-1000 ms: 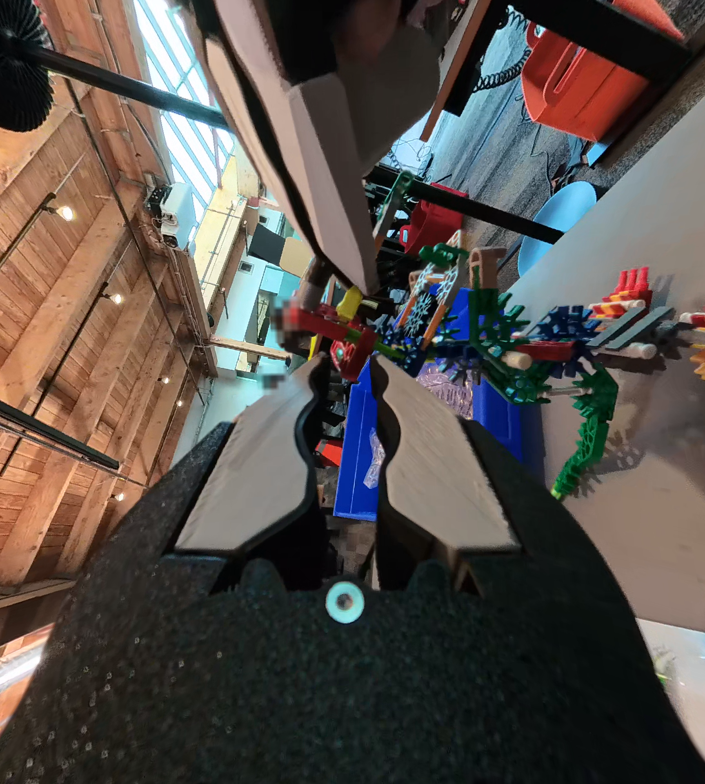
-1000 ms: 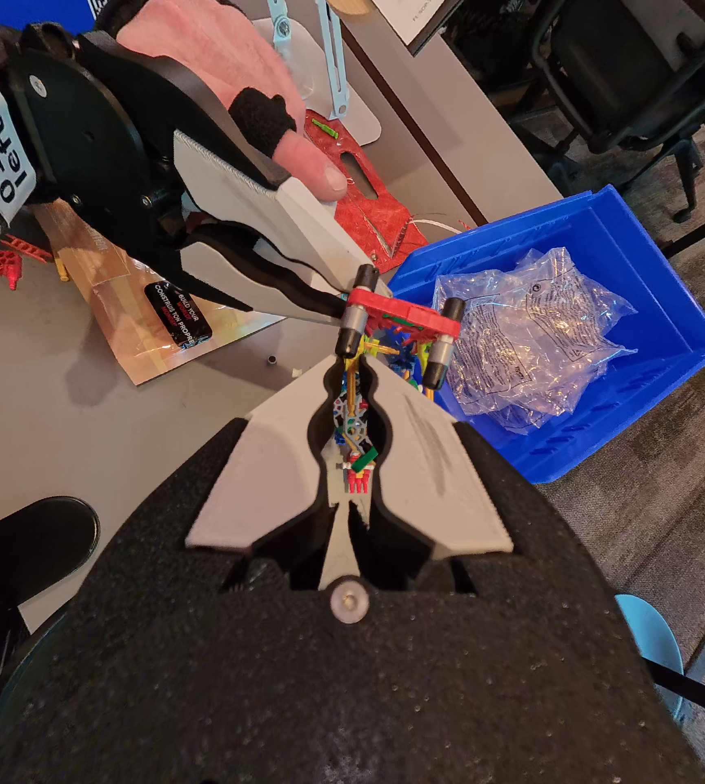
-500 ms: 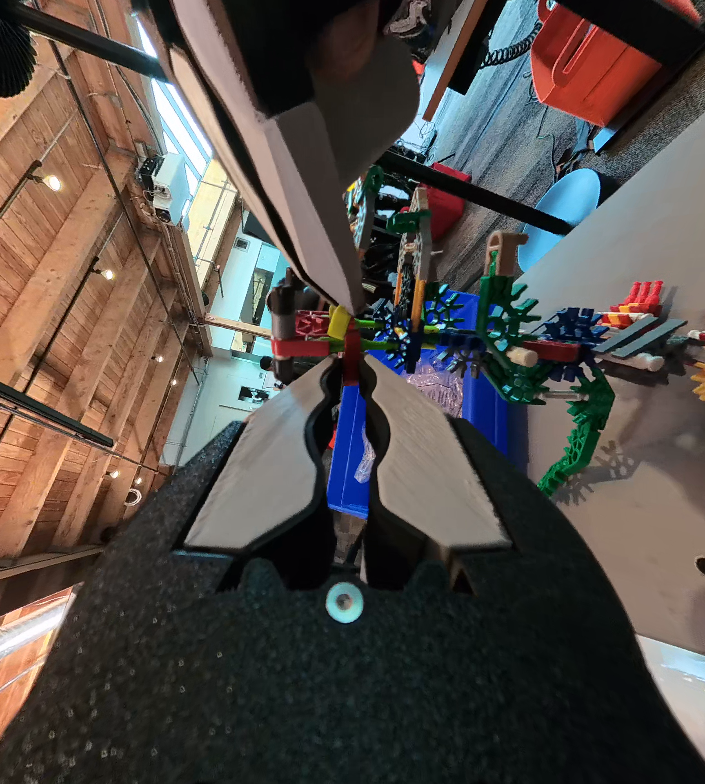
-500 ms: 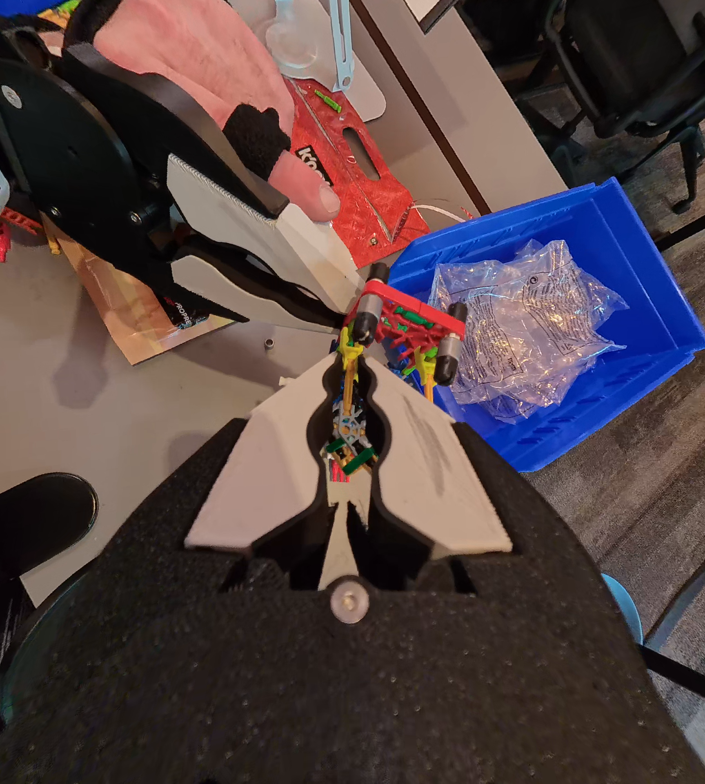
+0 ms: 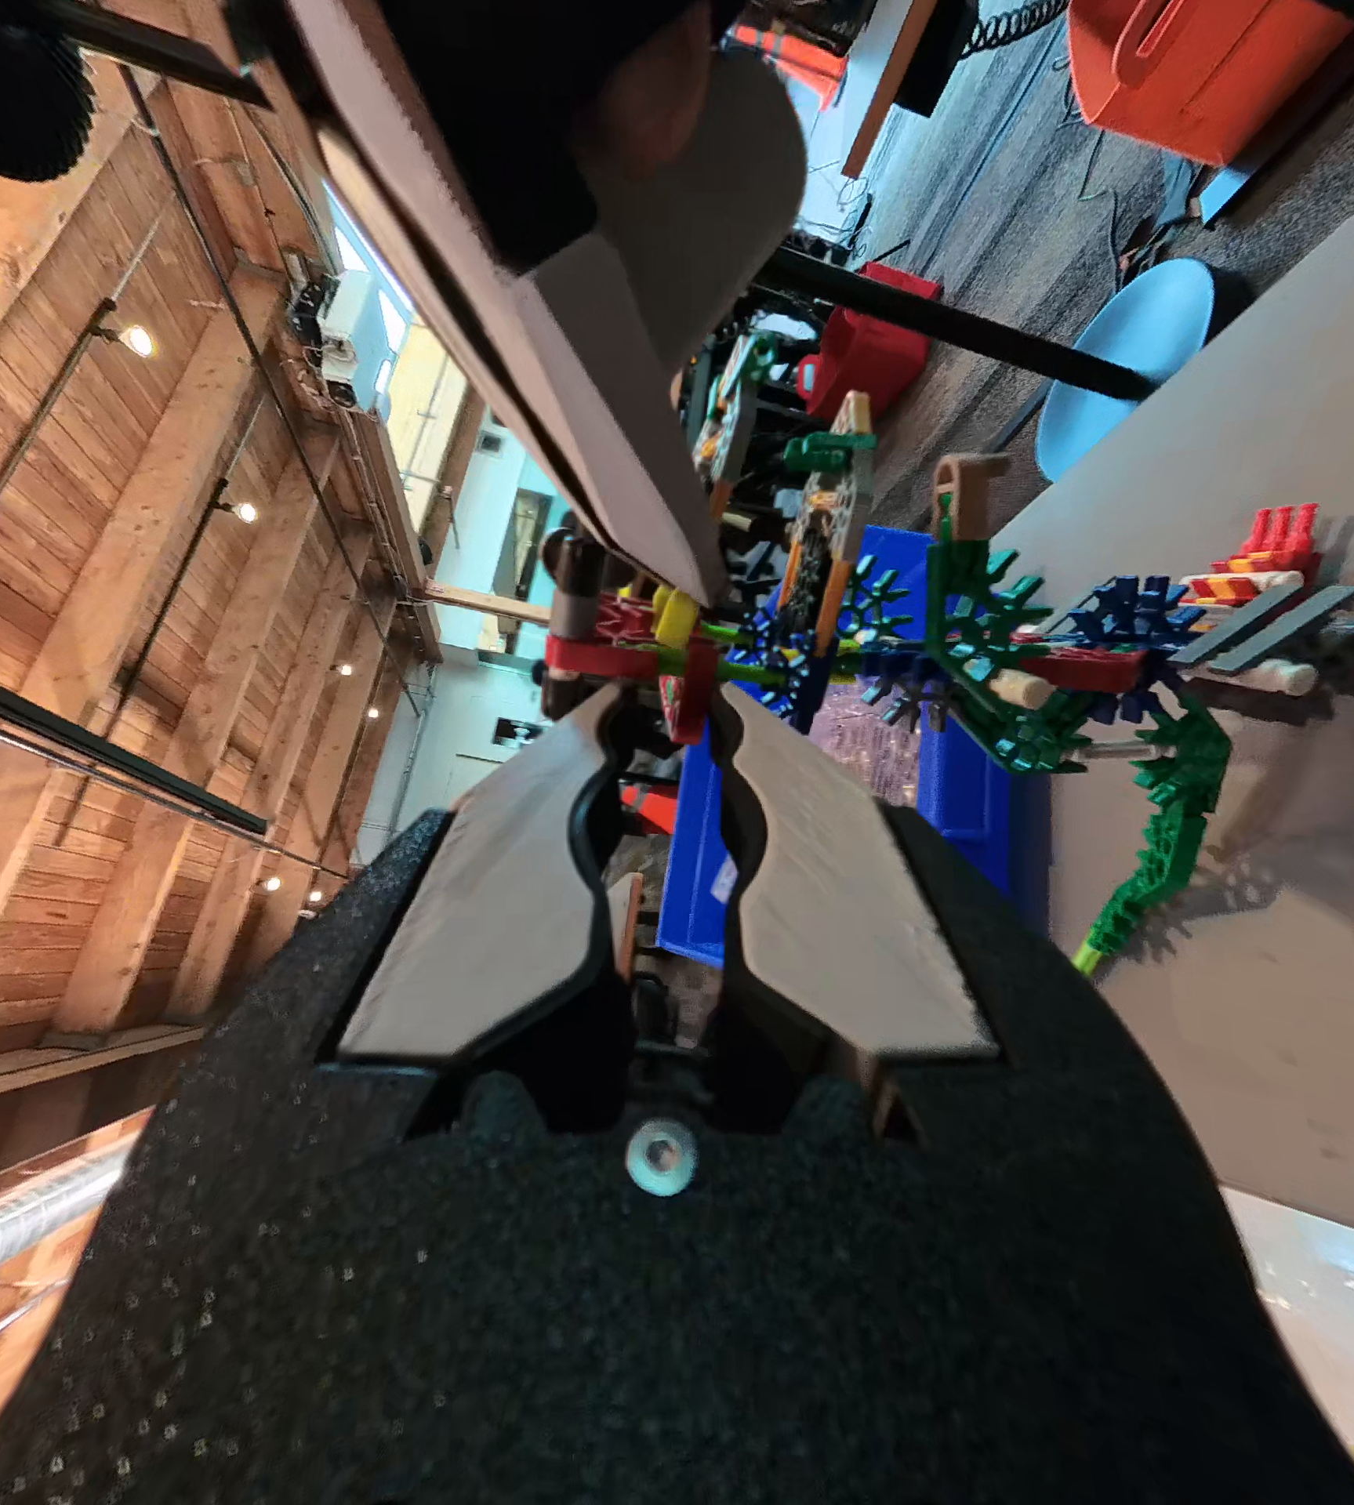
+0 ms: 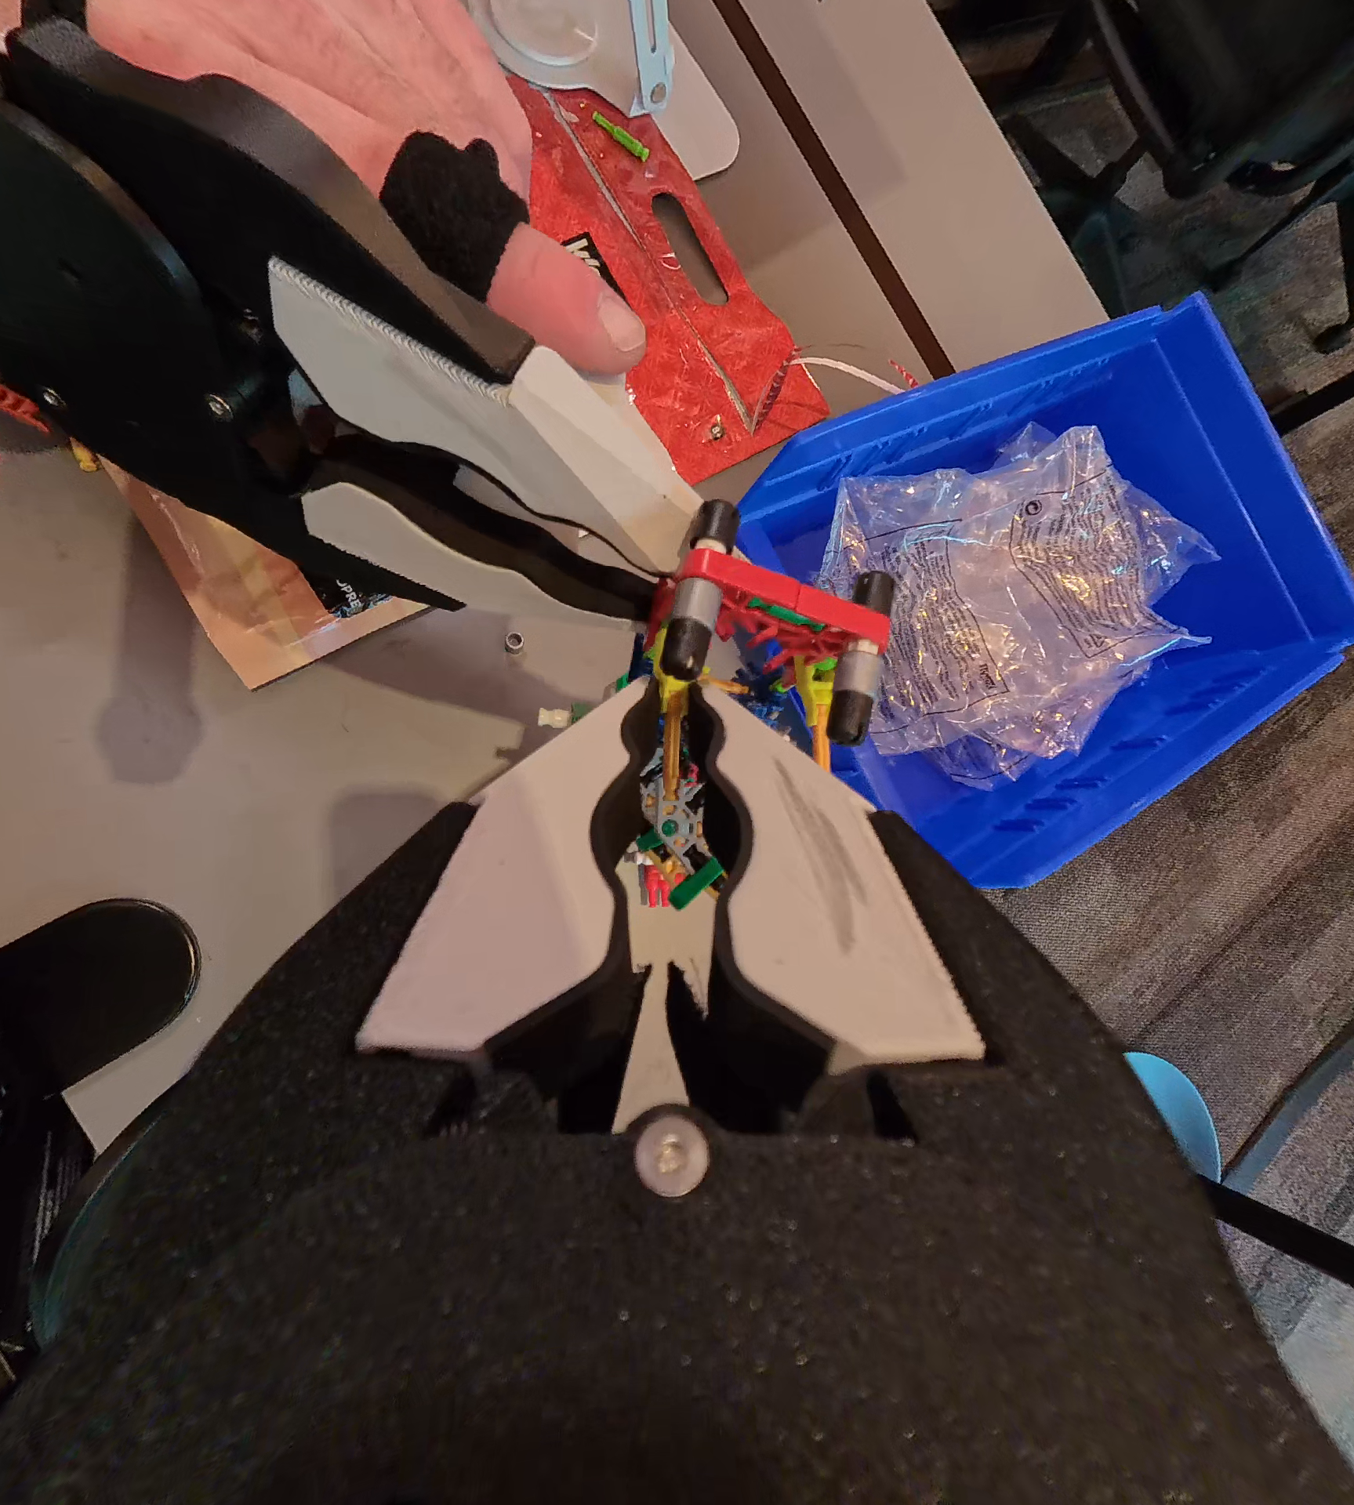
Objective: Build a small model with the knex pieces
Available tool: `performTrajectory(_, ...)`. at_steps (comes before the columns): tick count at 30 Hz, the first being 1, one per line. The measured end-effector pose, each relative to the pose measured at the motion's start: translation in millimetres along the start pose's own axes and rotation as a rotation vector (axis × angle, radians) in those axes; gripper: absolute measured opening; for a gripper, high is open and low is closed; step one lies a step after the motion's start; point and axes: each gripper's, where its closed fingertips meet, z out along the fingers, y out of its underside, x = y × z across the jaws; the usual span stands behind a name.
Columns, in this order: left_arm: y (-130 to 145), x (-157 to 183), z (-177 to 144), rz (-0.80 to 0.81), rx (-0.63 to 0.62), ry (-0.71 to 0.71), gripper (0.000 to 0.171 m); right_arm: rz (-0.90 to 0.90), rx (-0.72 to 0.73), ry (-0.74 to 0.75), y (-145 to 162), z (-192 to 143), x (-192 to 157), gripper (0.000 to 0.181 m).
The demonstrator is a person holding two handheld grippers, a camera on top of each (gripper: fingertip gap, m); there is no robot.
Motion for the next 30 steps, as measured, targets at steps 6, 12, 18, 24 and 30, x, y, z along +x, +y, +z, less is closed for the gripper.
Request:
performTrajectory(6, -1.2, 3.8, -0.6, 0.005, 0.007, 0.024, 0.008, -0.007, -0.02, -0.005, 0.9, 0.1, -0.4, 0.002)
performTrajectory(12, -1.3, 4.5, 0.0, 0.033, -0.022, 0.026, 0.005, -0.043, -0.05, -0.011, 0.7, -0.6, -0.6, 0.001)
performTrajectory(18, -0.3, 4.1, 0.5, 0.068, -0.051, 0.025, 0.004, -0.05, -0.07, -0.008, 0.4, 0.6, 0.5, 0.001)
performTrajectory(24, -0.8, 3.9, -0.2, 0.092, -0.059, 0.026, 0.003, -0.066, -0.072, -0.026, -0.3, 0.7, -0.5, 0.0)
performTrajectory(30, 0.0, 4.2, 1.2, 0.105, -0.081, 0.014, 0.001, -0.03, -0.083, -0.006, -0.5, 1.5, 0.8, 0.0)
